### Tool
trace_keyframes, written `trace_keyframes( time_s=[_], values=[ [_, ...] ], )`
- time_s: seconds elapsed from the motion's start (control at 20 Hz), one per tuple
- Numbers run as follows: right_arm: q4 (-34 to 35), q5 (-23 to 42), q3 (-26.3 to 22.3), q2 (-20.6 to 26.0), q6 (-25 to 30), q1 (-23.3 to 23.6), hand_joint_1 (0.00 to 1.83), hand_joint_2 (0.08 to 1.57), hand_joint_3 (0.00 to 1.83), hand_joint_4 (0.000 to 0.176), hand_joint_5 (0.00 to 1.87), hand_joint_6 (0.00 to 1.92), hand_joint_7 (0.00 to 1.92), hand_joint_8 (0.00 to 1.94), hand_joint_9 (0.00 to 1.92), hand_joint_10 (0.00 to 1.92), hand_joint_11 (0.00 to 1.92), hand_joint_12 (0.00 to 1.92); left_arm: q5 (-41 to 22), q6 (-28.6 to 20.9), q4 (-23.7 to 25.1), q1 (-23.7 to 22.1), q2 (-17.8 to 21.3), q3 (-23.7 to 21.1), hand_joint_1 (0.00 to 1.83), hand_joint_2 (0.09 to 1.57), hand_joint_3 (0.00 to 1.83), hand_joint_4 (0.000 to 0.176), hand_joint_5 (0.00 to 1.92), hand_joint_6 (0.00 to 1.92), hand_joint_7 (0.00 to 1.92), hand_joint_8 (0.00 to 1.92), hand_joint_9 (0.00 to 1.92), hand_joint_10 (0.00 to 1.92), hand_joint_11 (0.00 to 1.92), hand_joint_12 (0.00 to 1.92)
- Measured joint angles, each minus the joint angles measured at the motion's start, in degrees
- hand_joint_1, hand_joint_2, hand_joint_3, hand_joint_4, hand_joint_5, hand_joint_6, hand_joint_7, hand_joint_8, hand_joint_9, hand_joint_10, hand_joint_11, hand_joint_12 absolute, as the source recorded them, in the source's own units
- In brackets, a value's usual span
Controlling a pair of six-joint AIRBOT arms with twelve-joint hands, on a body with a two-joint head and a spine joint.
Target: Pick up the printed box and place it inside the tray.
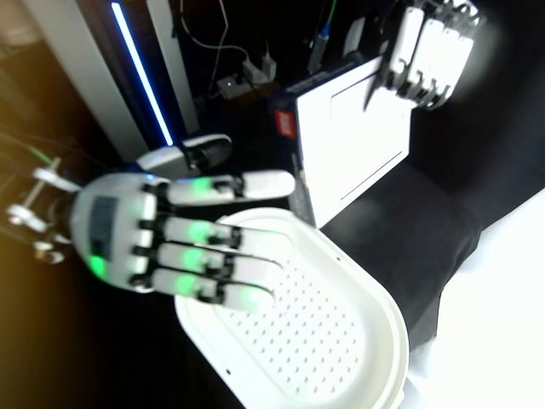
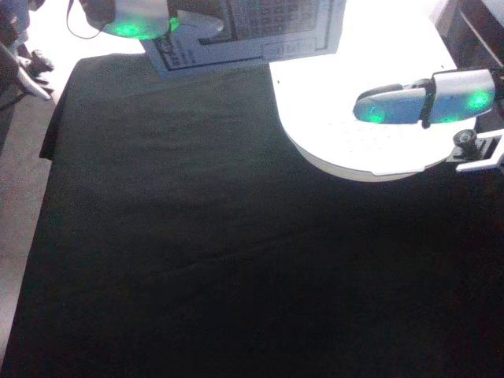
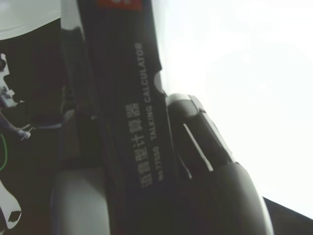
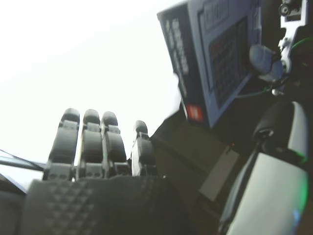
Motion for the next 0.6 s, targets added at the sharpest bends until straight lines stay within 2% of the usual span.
trace_keyframes(
  time_s=[0.05, 0.1, 0.15, 0.2, 0.25, 0.3, 0.45, 0.5, 0.55, 0.6],
  values=[
    [0.2, -0.2, 0.1, -0.5, 0.0, 0.4, 0.75, 0.45, 0.00, 0.176, 0.00, 0.00, 0.01, 0.00, 0.00, 0.00, 0.00, 0.25, -0.5, 0.0, -0.1, 0.0, -0.5, 0.1, 1.22, 1.02, 0.01, 0.000, 1.20, 0.54, 1.25, 0.58, 1.26, 1.08, 1.19, 1.53],
    [0.1, -0.3, 0.6, -1.1, 0.2, 0.9, 0.75, 0.48, 0.01, 0.176, 0.00, 0.00, 0.01, 0.00, 0.00, 0.00, 0.00, 0.21, -1.0, 0.0, -0.2, 0.4, -0.9, 0.2, 1.20, 1.03, 0.00, 0.000, 1.19, 0.60, 1.30, 0.45, 1.27, 1.02, 1.18, 1.48],
    [0.3, 0.0, 0.9, -1.5, 0.8, 1.1, 0.74, 0.49, 0.00, 0.176, 0.00, 0.00, 0.01, 0.00, 0.00, 0.00, 0.00, 0.16, -2.2, -0.3, -0.7, 1.2, -2.1, 0.5, 1.28, 1.02, 0.00, 0.000, 1.24, 0.35, 1.26, 0.71, 1.30, 1.00, 1.20, 1.45],
    [0.1, 0.1, 1.2, -1.8, 1.6, 1.1, 0.74, 0.53, 0.02, 0.176, 0.00, 0.00, 0.00, 0.00, 0.00, 0.00, 0.00, 0.15, -3.1, -2.1, -0.6, 2.5, -4.0, 1.8, 1.21, 1.02, 0.00, 0.000, 1.22, 0.54, 1.35, 0.39, 1.36, 0.91, 1.22, 1.41],
    [0.1, 0.1, 1.3, -1.9, 1.6, 1.1, 0.74, 0.53, 0.02, 0.176, 0.00, 0.00, 0.00, 0.00, 0.00, 0.00, 0.00, 0.15, -3.4, -2.6, -0.6, 2.9, -4.3, 2.1, 1.21, 1.02, 0.00, 0.000, 1.22, 0.54, 1.35, 0.39, 1.36, 0.91, 1.22, 1.41],
    [0.2, 0.1, 1.3, -2.1, 1.7, 1.1, 0.75, 0.54, 0.00, 0.176, 0.00, 0.00, 0.02, 0.00, 0.00, 0.00, 0.00, 0.34, -3.3, -4.5, -0.7, 3.7, -5.4, 3.0, 1.30, 1.02, 0.00, 0.000, 1.21, 0.36, 1.23, 0.78, 1.29, 0.90, 1.16, 1.42],
    [0.8, 0.1, 1.6, -2.5, 1.7, 1.3, 0.76, 0.55, 0.00, 0.176, 0.00, 0.00, 0.04, 0.00, 0.00, 0.00, 0.00, 0.38, -4.0, -7.7, -0.7, 4.7, -7.0, 4.5, 1.30, 1.01, 0.00, 0.000, 1.24, 0.32, 1.26, 0.74, 1.30, 0.90, 1.17, 1.43],
    [1.1, 0.2, 1.6, -2.8, 1.7, 1.5, 0.74, 0.57, 0.01, 0.176, 0.00, 0.00, 0.05, 0.00, 0.01, 0.00, 0.00, 0.47, -4.3, -8.0, -0.7, 4.9, -7.1, 4.5, 1.30, 1.01, 0.00, 0.000, 1.25, 0.30, 1.29, 0.68, 1.34, 0.85, 1.22, 1.33],
    [1.2, 0.3, 1.7, -2.9, 1.7, 1.6, 0.74, 0.57, 0.01, 0.176, 0.00, 0.00, 0.05, 0.00, 0.01, 0.00, 0.00, 0.47, -4.6, -8.0, -0.7, 4.9, -7.3, 4.5, 1.30, 1.01, 0.00, 0.000, 1.25, 0.30, 1.29, 0.68, 1.34, 0.85, 1.22, 1.33],
    [1.1, 0.3, 1.8, -3.3, 1.7, 1.8, 0.72, 0.59, 0.00, 0.176, 0.03, 0.00, 0.07, 0.00, 0.05, 0.01, 0.00, 0.59, -5.1, -8.1, -0.7, 4.9, -7.4, 4.5, 1.30, 1.01, 0.00, 0.000, 1.25, 0.28, 1.28, 0.70, 1.34, 0.84, 1.22, 1.32]
  ],
)
